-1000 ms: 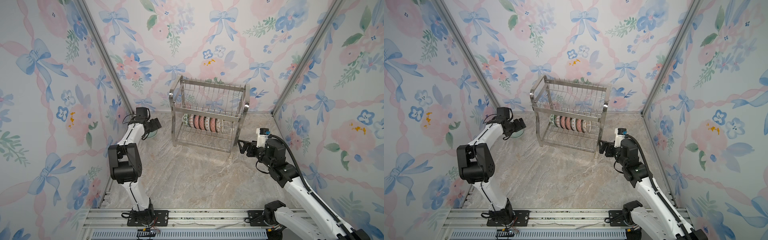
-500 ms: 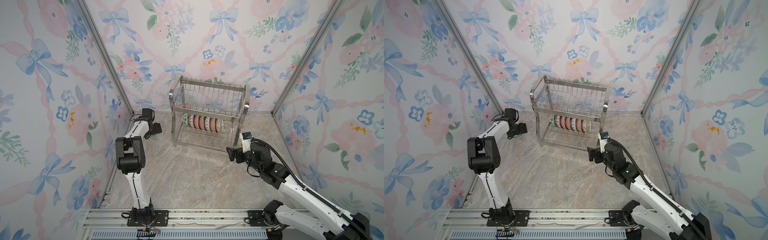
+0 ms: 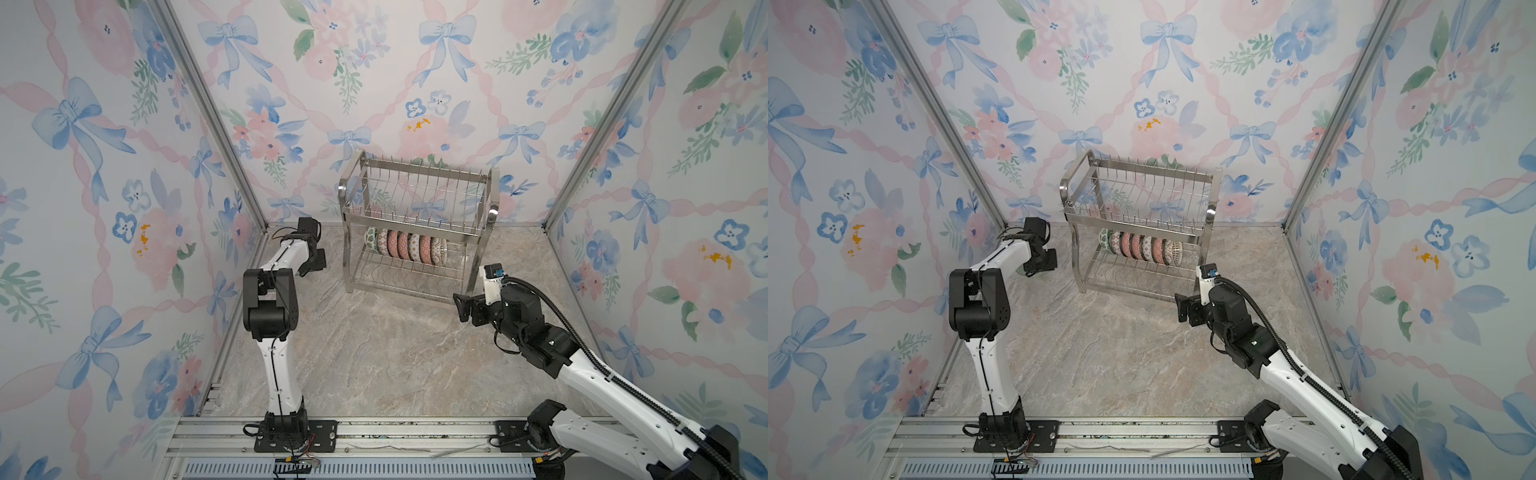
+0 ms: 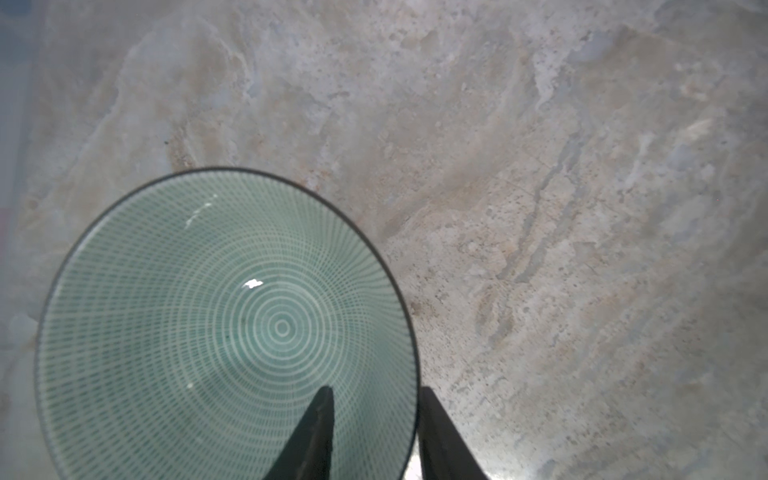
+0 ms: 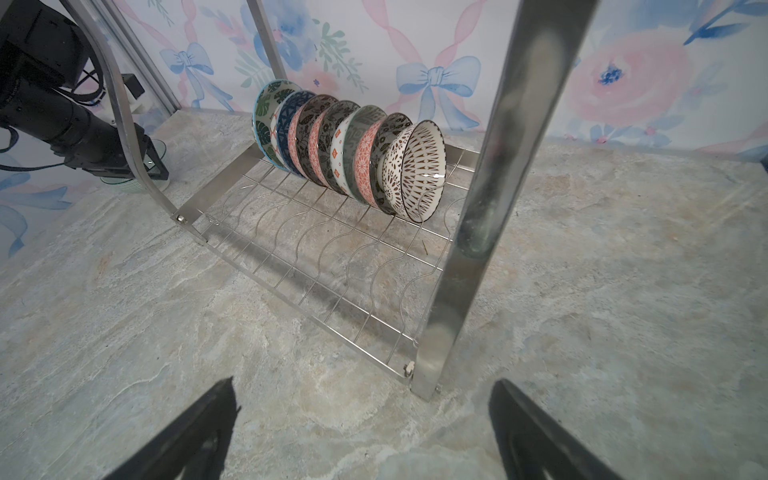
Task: Load the bowls into the dish rack
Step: 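Grasp the rim of the pale green bowl with the left gripper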
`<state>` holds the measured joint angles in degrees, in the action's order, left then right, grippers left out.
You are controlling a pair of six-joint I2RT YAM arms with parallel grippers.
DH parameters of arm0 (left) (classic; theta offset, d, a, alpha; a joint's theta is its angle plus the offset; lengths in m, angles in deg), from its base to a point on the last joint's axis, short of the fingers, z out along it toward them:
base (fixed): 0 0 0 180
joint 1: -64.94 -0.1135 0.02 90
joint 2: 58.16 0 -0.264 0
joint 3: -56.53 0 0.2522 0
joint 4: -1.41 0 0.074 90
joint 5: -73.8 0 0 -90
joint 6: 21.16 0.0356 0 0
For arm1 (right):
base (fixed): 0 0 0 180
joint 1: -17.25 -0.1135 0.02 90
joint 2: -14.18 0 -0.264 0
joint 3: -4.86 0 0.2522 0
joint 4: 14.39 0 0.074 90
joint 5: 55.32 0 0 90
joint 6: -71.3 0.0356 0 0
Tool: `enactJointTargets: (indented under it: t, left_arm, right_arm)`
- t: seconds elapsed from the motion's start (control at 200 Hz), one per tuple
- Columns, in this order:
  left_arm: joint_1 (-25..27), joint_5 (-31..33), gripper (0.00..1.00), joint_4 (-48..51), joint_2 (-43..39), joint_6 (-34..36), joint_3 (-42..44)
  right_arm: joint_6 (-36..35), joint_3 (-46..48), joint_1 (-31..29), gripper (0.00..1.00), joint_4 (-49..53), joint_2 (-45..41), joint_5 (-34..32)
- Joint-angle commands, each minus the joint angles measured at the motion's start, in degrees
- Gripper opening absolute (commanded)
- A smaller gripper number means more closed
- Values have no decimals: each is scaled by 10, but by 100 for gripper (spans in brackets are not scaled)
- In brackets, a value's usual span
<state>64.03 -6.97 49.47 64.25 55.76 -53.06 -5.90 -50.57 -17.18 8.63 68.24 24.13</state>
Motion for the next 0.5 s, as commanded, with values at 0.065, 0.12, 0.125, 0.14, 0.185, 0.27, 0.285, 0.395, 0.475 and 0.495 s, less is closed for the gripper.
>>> enactJointTargets:
  t: [0.065,0.12,0.125,0.14,0.185,0.27,0.285,0.395,0.475,0.495]
  left_arm:
    - [-3,7,13,18,-41,5,34]
    - [-2,4,9,18,-56,4,47]
    - [-2,4,8,18,-57,4,47]
    - [-3,3,7,18,-61,4,51]
    - [-2,3,1,22,-72,3,61]
    - [-1,0,0,29,-98,1,85]
    - [-1,0,0,30,-103,0,91]
    - [6,-6,0,36,-152,-5,141]
    - [22,-20,0,38,-195,-8,186]
    - [28,-22,0,38,-206,-9,195]
  right_arm:
    - [-8,-22,10,96,-7,13,15]
    - [-8,-24,11,96,-7,14,20]
    - [-8,-24,12,97,-7,15,20]
    - [-8,-25,12,97,-7,15,22]
    - [-10,-28,12,96,-6,19,29]
    - [-14,-33,12,97,-3,28,45]
    - [-15,-33,12,97,-4,28,47]
    - [-23,-30,6,96,-12,27,68]
    - [-26,-31,0,97,-14,27,69]
    - [-27,-31,-1,97,-16,28,68]
